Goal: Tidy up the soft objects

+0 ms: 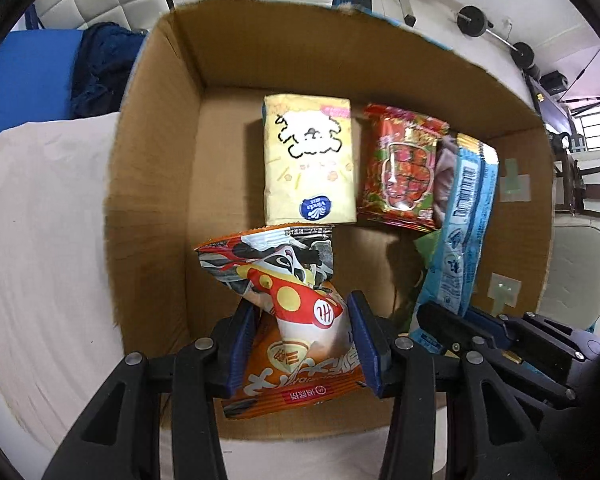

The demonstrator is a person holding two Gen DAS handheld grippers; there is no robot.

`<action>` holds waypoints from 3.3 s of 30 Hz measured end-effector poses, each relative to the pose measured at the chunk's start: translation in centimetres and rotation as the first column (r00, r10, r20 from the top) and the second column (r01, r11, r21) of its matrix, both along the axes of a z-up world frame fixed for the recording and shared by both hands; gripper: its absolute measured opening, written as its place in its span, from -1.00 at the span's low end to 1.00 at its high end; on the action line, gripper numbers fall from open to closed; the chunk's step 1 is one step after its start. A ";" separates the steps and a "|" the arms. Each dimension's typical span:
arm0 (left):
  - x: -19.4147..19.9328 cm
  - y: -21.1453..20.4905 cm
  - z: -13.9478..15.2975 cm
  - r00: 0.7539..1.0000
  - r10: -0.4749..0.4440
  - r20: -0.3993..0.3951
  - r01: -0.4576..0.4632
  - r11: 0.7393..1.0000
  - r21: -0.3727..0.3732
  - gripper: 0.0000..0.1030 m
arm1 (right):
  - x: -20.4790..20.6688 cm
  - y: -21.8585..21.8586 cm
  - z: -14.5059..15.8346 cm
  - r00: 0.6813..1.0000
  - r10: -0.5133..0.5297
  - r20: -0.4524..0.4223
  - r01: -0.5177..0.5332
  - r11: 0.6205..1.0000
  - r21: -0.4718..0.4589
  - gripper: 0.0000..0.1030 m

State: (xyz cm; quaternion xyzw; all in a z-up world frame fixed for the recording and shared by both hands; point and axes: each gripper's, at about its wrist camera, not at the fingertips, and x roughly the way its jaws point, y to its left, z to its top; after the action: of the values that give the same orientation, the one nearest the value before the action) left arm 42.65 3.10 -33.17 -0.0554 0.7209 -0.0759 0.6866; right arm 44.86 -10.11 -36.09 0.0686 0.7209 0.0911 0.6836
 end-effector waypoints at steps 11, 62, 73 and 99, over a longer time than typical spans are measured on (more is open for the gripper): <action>-0.7 -0.1 -1.0 0.999 -0.008 -0.034 0.009 0.999 0.037 -0.07 | 0.5 -0.4 -3.9 0.995 0.016 -0.102 -0.016 1.000 0.005 -0.42; -13.6 -1.0 17.2 0.890 0.015 0.456 -0.105 0.979 0.174 0.92 | -13.8 -7.2 13.4 0.945 -0.047 0.323 0.099 0.984 -0.145 1.00; -21.9 -1.5 25.1 0.845 0.017 0.534 -0.116 0.981 0.153 0.92 | -23.8 -9.8 22.6 0.898 -0.073 0.435 0.128 0.987 -0.099 1.00; -31.9 -1.4 32.6 0.773 0.052 0.632 -0.155 0.982 0.109 0.92 | -35.5 -10.6 34.6 0.810 -0.052 0.585 0.154 0.980 -0.127 1.00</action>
State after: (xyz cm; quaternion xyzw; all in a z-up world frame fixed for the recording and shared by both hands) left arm 10.71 1.73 -0.55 -0.0130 0.4513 0.0043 0.8923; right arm 9.35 -20.71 -1.44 0.0189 0.4793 0.0093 0.8774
